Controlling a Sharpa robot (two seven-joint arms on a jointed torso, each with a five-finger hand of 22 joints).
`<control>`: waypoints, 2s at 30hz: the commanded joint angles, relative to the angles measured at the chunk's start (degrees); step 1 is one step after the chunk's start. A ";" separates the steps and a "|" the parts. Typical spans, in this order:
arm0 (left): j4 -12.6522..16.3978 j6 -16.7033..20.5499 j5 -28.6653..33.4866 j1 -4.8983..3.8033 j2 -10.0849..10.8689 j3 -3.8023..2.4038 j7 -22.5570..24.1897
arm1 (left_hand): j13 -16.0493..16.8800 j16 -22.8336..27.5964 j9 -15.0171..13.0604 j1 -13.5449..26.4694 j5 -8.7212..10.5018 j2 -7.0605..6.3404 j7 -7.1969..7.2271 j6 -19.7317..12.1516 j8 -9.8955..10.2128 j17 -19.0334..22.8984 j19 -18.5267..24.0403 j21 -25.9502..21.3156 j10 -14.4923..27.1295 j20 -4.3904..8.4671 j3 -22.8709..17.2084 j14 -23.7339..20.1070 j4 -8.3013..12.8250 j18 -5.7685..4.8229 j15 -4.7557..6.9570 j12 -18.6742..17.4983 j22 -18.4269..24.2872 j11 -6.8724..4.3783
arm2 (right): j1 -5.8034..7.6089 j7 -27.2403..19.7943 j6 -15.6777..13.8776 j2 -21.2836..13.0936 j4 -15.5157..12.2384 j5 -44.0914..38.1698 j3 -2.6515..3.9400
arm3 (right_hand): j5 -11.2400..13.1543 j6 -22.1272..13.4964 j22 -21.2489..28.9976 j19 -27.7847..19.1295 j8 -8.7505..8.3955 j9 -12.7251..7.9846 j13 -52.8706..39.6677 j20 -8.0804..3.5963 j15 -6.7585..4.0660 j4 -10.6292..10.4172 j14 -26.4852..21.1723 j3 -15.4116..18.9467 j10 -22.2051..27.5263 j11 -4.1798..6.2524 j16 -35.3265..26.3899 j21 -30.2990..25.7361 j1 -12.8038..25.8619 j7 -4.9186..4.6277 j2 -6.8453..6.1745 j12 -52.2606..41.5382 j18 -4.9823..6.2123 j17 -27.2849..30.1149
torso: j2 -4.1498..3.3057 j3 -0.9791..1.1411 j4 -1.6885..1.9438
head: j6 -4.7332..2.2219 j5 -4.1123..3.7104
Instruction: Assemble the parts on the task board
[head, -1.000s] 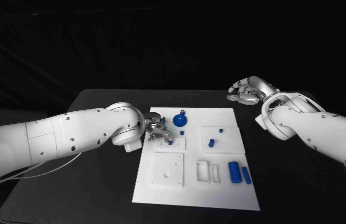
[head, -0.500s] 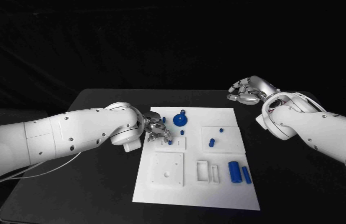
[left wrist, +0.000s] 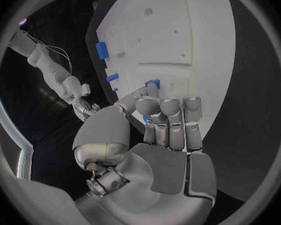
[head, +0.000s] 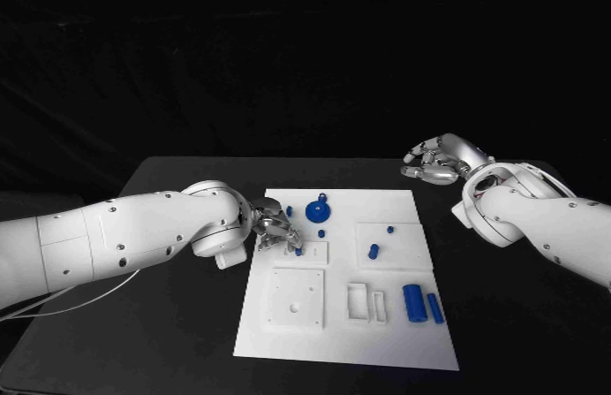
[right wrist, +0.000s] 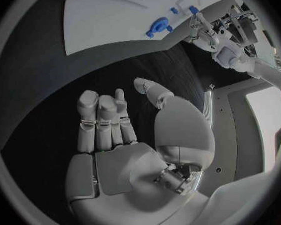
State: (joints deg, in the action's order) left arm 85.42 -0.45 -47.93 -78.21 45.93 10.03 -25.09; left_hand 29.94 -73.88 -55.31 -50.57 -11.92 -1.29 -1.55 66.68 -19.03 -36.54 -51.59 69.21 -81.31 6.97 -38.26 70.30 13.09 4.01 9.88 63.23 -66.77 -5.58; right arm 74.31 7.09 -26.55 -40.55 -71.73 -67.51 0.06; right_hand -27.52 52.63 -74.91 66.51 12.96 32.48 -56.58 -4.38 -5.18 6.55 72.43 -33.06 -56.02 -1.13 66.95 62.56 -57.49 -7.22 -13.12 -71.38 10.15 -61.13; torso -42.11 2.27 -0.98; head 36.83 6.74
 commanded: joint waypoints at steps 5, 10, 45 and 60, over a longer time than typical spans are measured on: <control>0.29 -0.78 0.38 0.01 0.12 -0.10 0.58 | 0.07 0.01 -0.10 -0.18 0.38 -0.67 2.50 4.81 0.41 0.11 0.31 0.29 2.34 7.94 -0.02 -0.37 -0.36 0.73 0.16 -0.39 0.10 -1.50 | -0.04 -0.54 0.69 0.03 -0.01 -0.14 0.02 | -0.35 0.19 -0.74 0.36 -0.13 -0.10 0.07 -0.22 0.28 -0.03 -0.24 0.25 0.15 -0.24 -0.04 -0.27 0.09 -0.59 0.64 -0.17 4.85 0.07 | 0.00 0.00 0.03 | -0.07 0.02; 0.31 -0.75 0.43 0.01 0.22 -0.12 0.68 | 0.09 0.01 -0.13 -0.19 0.43 -0.74 2.50 4.82 0.45 0.12 0.31 0.30 2.33 7.95 -0.01 -0.37 -0.41 0.73 0.17 -0.41 0.13 -1.50 | -0.05 -0.54 0.69 0.04 0.02 -0.13 0.02 | -0.34 0.19 -0.74 0.36 -0.13 -0.10 0.07 -0.22 0.28 -0.03 -0.24 0.25 0.15 -0.24 -0.04 -0.28 0.10 -0.59 0.65 -0.17 4.85 0.07 | -0.02 -0.01 0.00 | -0.03 0.04; 0.94 -0.58 2.31 0.00 0.91 -0.65 0.51 | 0.46 0.03 -0.94 -0.03 4.80 -2.47 2.45 5.16 1.52 0.47 0.44 0.50 2.20 8.06 0.45 -0.43 -2.28 0.73 0.32 -0.89 0.87 -1.43 | -0.10 -0.63 0.83 0.27 0.28 0.21 0.02 | -0.32 0.16 -0.75 0.38 -0.13 -0.13 0.10 -0.23 0.29 -0.02 -0.23 0.27 0.15 -0.25 -0.03 -0.29 0.11 -0.60 0.70 -0.20 4.85 0.08 | 0.00 0.02 0.00 | -0.32 0.22; 1.95 -0.20 -3.82 -0.69 1.33 -1.04 0.25 | 1.19 1.39 -2.50 3.37 9.15 -12.99 1.36 2.33 3.93 1.25 1.89 -0.18 4.85 7.94 -0.52 -3.12 -13.15 0.68 0.34 -2.59 2.44 -0.39 | -0.10 -0.65 0.93 0.01 0.29 0.26 0.02 | -0.32 0.14 -0.76 0.38 -0.14 -0.15 0.12 -0.23 0.29 -0.02 -0.23 0.30 0.14 -0.25 -0.02 -0.29 0.14 -0.60 0.70 -0.21 4.85 0.08 | 0.03 0.09 -0.04 | -0.37 0.34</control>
State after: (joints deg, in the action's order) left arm 87.19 -0.45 -49.66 -78.69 47.31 9.08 -25.11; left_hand 31.09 -72.70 -57.77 -46.86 -2.92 -14.31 -0.07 69.35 -15.26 -35.34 -49.95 69.20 -76.77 6.59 -38.80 67.46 0.17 4.00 10.24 60.81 -64.37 -5.98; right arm 74.24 7.02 -26.34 -40.52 -71.43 -67.16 0.05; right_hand -27.52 52.55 -74.91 66.74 12.96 32.39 -56.55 -4.42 -5.18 6.56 72.43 -33.06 -56.02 -1.13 66.95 62.56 -57.25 -7.31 -12.88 -71.37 10.15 -61.14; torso -42.10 2.32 -0.98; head 36.44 7.01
